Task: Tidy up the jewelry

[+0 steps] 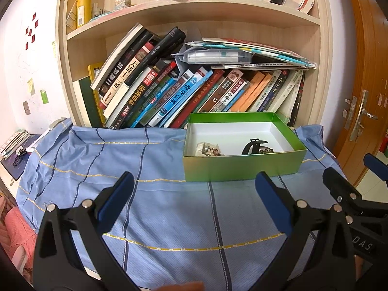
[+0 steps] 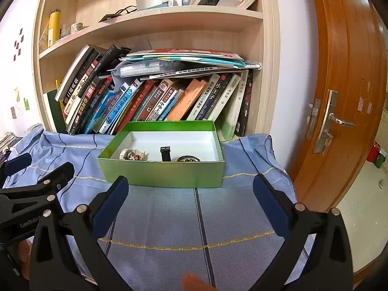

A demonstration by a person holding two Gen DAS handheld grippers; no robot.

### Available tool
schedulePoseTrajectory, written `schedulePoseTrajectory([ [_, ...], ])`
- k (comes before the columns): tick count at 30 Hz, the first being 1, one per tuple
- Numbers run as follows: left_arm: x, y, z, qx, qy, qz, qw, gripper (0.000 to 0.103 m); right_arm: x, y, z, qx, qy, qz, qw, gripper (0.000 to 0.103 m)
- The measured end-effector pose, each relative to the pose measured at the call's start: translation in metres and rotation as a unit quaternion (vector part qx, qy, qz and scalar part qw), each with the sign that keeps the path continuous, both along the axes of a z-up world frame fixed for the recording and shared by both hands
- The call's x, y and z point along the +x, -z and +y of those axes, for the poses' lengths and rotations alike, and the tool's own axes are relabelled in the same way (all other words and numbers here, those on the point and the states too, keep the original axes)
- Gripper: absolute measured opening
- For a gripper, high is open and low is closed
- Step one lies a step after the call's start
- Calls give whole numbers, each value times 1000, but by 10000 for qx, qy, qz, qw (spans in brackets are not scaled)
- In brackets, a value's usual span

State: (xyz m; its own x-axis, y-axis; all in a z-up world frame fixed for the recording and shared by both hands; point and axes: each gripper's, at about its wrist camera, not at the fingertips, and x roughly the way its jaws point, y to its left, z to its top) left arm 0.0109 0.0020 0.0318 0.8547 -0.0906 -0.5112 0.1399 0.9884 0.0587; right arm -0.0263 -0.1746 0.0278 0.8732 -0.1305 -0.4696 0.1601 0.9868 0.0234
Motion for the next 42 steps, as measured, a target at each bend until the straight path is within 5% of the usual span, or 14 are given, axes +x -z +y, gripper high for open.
schedulePoseTrajectory([
  [42, 0, 7, 1, -13, -40, 72, 10000, 99, -1, 6, 0, -13, -21, 46, 10000, 100],
])
